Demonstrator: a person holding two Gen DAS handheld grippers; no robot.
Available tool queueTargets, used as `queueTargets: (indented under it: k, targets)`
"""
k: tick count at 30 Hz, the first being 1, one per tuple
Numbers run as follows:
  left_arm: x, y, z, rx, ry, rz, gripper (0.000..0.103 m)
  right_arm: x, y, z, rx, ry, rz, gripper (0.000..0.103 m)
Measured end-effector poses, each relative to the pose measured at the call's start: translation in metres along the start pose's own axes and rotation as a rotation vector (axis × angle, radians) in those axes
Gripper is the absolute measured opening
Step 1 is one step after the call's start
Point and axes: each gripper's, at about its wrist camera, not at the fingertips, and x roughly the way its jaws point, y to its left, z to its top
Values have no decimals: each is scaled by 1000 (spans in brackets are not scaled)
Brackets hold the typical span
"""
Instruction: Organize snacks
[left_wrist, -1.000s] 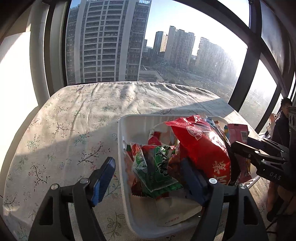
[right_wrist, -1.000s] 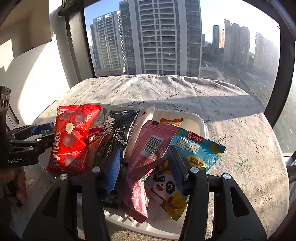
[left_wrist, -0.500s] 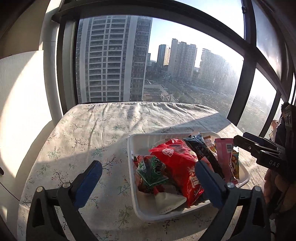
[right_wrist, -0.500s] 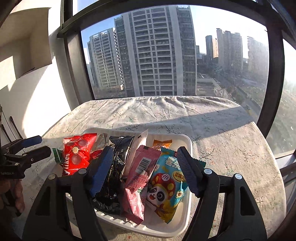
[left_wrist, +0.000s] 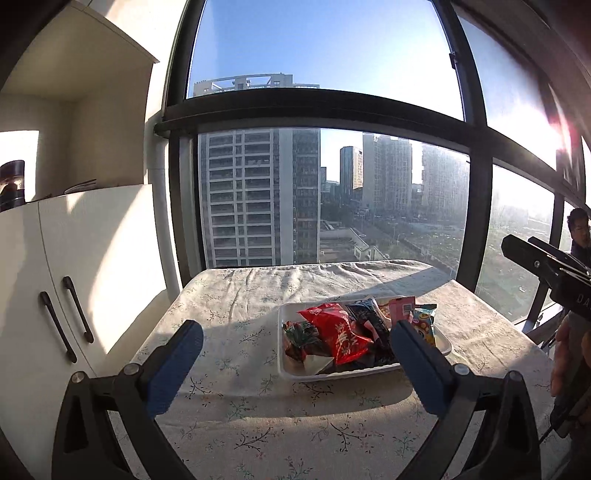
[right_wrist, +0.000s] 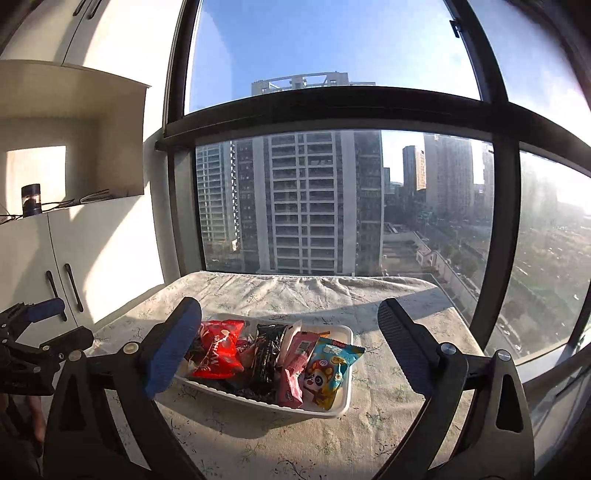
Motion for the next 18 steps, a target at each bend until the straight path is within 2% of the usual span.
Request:
queueTargets:
  k: [4, 6, 12, 14, 18]
  targets:
    - [-54, -12, 0, 21, -163, 64, 103, -79, 11, 3, 11, -229, -48, 103]
    - [-72, -16, 0, 11, -185, 78, 103, -111, 16, 5, 21, -300, -92, 103]
    - [-79, -26, -2, 6, -70, 55, 103, -173, 20, 7, 48, -363, -129, 103]
    - [-76, -30, -7, 5, -39, 47, 103, -183, 21, 4, 44, -329, -134, 103]
    - [-58, -39, -23, 21, 76, 75, 103, -191, 27, -12, 15, -236, -159, 103]
